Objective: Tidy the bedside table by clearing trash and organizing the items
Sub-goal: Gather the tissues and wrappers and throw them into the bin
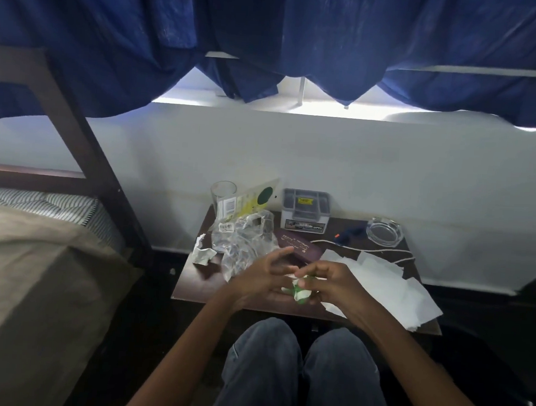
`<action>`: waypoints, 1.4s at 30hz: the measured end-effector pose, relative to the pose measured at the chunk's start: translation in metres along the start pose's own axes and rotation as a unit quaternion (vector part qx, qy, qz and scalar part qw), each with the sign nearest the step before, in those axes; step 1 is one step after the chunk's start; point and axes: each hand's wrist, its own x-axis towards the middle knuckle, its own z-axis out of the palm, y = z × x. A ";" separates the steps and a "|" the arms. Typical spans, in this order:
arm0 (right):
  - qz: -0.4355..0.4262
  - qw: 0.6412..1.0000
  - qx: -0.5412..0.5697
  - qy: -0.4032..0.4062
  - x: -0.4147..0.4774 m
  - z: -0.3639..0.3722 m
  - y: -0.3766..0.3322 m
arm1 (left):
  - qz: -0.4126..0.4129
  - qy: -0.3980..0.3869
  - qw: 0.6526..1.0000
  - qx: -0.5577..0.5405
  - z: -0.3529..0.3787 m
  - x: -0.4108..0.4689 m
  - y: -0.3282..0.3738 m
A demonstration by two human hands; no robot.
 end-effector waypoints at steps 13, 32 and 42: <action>0.037 0.996 -0.006 0.079 0.006 -0.021 0.027 | -0.099 0.401 0.767 0.492 -0.119 0.020 -0.021; 0.030 0.978 0.178 0.102 -0.019 -0.062 0.041 | 0.074 0.365 0.926 0.060 -0.062 0.006 -0.021; 0.027 0.972 0.139 0.186 -0.052 -0.131 0.046 | 0.037 0.151 0.987 0.040 0.094 0.037 -0.004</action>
